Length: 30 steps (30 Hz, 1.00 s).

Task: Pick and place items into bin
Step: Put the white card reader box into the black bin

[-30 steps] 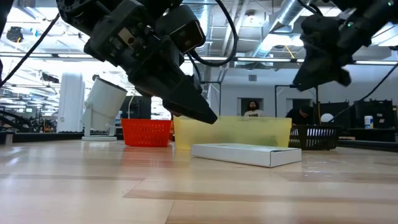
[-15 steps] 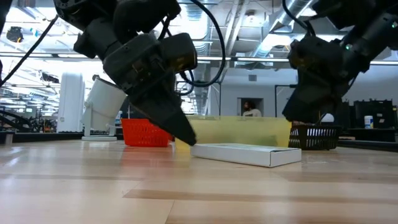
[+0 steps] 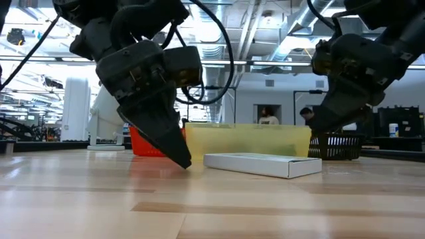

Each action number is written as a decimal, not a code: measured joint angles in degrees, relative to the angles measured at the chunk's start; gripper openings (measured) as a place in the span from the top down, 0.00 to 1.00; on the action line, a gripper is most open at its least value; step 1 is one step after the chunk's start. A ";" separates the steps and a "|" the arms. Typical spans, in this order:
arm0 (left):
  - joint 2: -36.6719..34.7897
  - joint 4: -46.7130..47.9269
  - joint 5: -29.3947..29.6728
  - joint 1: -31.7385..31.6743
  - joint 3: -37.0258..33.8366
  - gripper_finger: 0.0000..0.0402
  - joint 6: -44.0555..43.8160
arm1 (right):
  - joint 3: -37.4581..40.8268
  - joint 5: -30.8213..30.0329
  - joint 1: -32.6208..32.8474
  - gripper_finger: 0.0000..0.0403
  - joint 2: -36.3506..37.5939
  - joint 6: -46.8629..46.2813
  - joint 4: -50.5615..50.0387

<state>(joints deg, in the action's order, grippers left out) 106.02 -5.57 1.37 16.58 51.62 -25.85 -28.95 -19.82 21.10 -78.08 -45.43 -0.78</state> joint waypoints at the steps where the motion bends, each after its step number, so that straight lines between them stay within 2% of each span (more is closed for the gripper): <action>1: 0.00 0.29 0.44 0.02 0.01 0.53 -0.73 | 0.00 0.26 0.16 0.71 0.00 0.00 0.00; 7: 0.00 -0.58 1.20 0.02 -0.01 0.53 -2.68 | 0.00 0.45 1.99 0.71 0.00 -0.04 -0.41; 16: 0.04 -1.28 6.46 0.52 -0.03 0.53 -6.78 | -0.02 0.00 4.40 0.71 -0.36 0.26 -1.22; 25: 0.05 -1.48 6.39 1.44 -0.03 0.53 -6.22 | -0.16 0.38 4.32 0.71 -11.32 3.44 6.02; 30: 1.64 -1.65 4.52 1.39 0.12 0.53 -5.81 | -1.59 -0.68 4.16 0.71 -14.65 5.38 6.88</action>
<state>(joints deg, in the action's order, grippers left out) 107.65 -7.22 5.89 17.98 51.75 -31.66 -30.54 -20.50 25.26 -92.73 -40.05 6.10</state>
